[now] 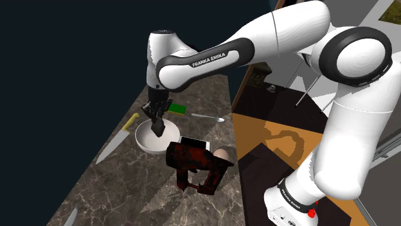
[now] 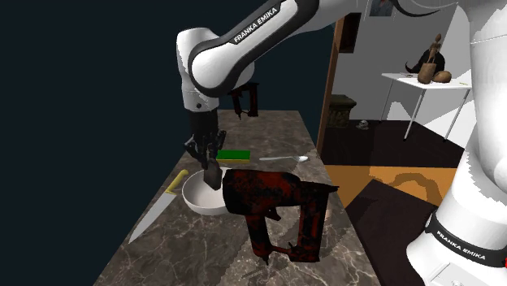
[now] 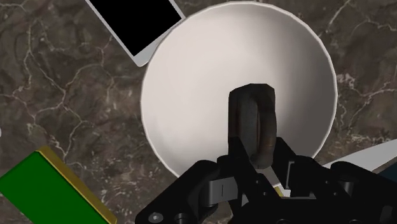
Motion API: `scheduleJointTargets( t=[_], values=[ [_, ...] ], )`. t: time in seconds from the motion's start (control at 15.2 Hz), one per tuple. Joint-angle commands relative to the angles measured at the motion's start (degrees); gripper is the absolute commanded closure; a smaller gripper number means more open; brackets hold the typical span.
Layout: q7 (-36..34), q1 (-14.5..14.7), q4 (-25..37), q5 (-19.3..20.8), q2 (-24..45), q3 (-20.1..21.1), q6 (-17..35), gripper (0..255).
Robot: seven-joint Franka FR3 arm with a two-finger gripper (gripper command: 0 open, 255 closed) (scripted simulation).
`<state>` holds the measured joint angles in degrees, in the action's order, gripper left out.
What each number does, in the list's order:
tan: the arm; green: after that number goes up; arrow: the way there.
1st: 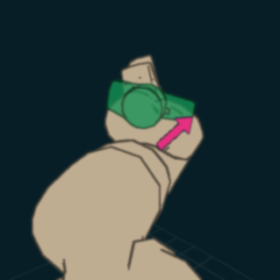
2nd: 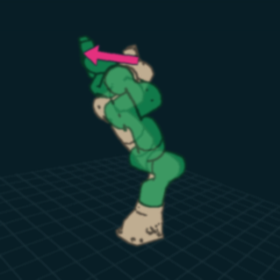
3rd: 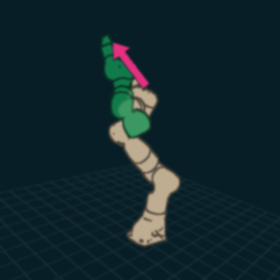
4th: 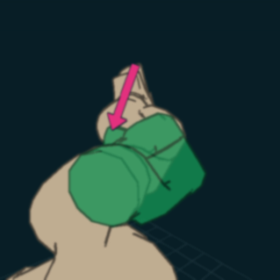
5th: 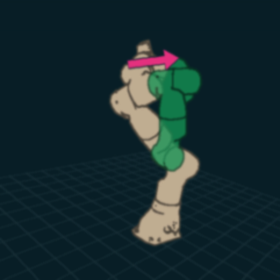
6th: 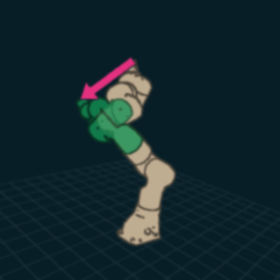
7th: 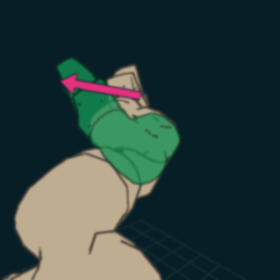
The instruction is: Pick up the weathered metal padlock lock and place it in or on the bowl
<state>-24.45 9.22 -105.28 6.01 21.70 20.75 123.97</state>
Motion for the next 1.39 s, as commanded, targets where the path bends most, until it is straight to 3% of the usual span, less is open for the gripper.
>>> scheduleJointTargets(
  t=[0.0,0.33,0.4,0.73,0.99,1.32],
  values=[
    [-0.03,0.04,-0.01,0.11,0.27,-0.05,0.31,255],
    [-0.03,0.04,-0.01,0.11,0.27,-0.05,0.30,255],
    [-0.03,0.04,-0.01,0.11,0.27,-0.05,0.30,0],
    [-0.03,0.04,-0.01,0.11,0.27,-0.05,0.30,0],
    [0.86,-0.50,3.34,-1.27,-2.82,0.50,-5.95,0],
    [0.86,-0.49,3.34,-1.27,-2.82,0.50,-5.95,0]
  ],
)
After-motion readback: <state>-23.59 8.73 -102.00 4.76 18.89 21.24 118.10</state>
